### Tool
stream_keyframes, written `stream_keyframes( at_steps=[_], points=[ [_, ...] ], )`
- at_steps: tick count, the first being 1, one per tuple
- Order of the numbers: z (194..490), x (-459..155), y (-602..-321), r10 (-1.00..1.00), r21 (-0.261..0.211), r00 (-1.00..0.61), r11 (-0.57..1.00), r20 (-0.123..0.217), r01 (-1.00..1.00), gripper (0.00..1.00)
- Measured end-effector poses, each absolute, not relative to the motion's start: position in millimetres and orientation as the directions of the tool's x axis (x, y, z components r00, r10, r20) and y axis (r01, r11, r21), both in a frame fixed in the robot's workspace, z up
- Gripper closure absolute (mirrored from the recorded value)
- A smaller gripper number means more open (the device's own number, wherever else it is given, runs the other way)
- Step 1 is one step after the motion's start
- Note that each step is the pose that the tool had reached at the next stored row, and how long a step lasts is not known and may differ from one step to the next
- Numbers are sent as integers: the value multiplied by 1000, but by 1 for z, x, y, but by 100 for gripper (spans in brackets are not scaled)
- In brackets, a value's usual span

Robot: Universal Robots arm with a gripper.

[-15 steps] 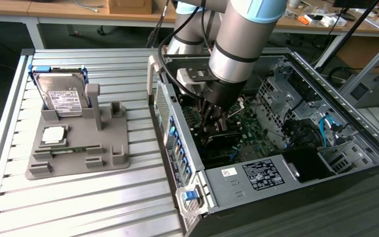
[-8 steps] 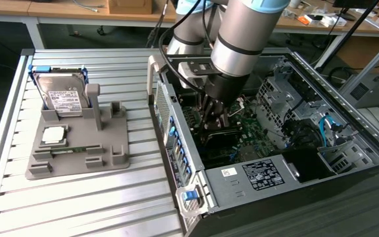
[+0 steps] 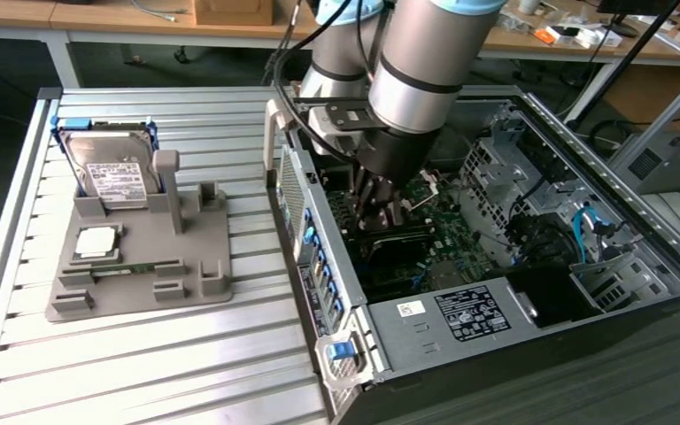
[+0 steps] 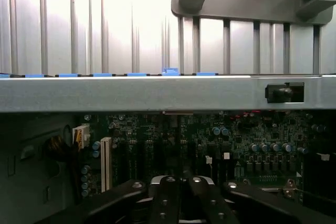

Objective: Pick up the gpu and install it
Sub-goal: 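Press down on the gpu until it lock into place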

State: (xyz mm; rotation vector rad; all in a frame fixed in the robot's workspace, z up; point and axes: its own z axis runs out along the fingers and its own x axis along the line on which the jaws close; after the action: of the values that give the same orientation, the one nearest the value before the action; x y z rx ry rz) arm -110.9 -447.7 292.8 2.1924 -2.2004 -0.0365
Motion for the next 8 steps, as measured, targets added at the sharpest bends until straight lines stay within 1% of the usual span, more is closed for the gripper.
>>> stream_keyframes(
  at_steps=[8],
  points=[
    [293,-120,-436,-1000,41,-3,3,8,-999,89]
  ],
)
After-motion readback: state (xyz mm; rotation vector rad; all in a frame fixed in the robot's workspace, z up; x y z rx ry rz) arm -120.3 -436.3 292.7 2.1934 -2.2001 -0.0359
